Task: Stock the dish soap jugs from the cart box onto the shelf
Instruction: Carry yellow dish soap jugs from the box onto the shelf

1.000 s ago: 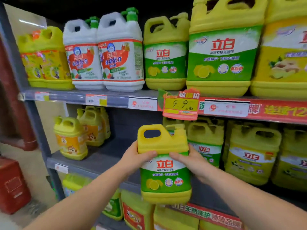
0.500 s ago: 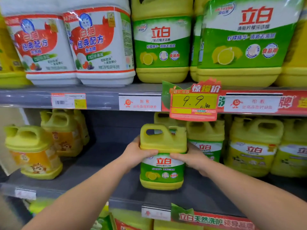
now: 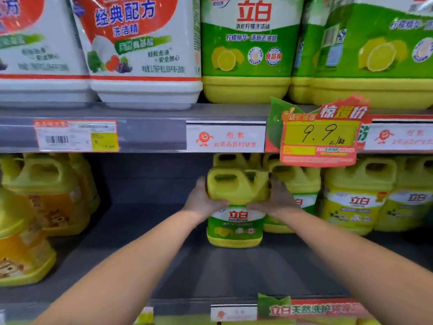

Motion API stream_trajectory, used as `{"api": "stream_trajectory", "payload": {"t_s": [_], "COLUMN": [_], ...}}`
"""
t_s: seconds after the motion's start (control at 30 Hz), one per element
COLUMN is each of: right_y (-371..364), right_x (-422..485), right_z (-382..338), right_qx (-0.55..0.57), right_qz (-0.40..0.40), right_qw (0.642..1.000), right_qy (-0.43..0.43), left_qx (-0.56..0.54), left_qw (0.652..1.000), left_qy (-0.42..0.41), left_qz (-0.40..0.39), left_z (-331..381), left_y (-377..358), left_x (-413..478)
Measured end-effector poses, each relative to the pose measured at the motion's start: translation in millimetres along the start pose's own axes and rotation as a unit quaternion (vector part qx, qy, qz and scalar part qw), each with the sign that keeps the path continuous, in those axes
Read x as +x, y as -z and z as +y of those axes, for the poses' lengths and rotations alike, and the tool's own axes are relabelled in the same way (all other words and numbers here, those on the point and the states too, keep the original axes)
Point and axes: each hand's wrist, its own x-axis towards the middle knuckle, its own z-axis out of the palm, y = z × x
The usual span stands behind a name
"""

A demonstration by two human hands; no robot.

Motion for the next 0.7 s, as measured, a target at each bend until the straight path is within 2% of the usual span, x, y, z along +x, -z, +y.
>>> {"api": "stream_trajectory", "payload": {"t_s": [0.07, 0.13, 0.23, 0.3, 0.4, 0.6, 0.7], "right_y": [9.6, 17.8, 24.3, 26.3, 27.6, 19.7, 21.2], "right_x": [2.4, 5.7, 10.7, 15.4, 22.6, 38.4, 45.2], "right_z": [-1.8, -2.5, -3.3, -3.0, -3.0, -7.1, -7.6], "right_qx": [-0.076, -0.210, -0.332, -0.373, -0.397, -0.387, -0.408], "right_qz": [0.032, 0.053, 0.046, 0.056, 0.075, 0.062, 0.050], "right_qw": [0.996, 0.972, 0.930, 0.910, 0.895, 0.906, 0.899], "right_qy": [0.031, 0.094, 0.153, 0.172, 0.189, 0.160, 0.154], "left_qx": [0.001, 0.081, 0.293, 0.357, 0.384, 0.421, 0.420], "left_qw": [0.999, 0.994, 0.943, 0.916, 0.903, 0.889, 0.891], "left_qy": [-0.031, -0.077, -0.154, -0.176, -0.191, -0.180, -0.174], "left_qz": [-0.006, -0.001, -0.028, -0.042, -0.024, 0.007, 0.010], "left_z": [-1.2, -0.5, 1.9, 1.5, 0.3, 0.6, 0.1], "left_y": [-1.5, 0.3, 4.9, 6.6, 6.2, 3.7, 3.0], "left_x": [4.3, 10.5, 19.6, 24.5, 31.6, 48.7, 55.6]}}
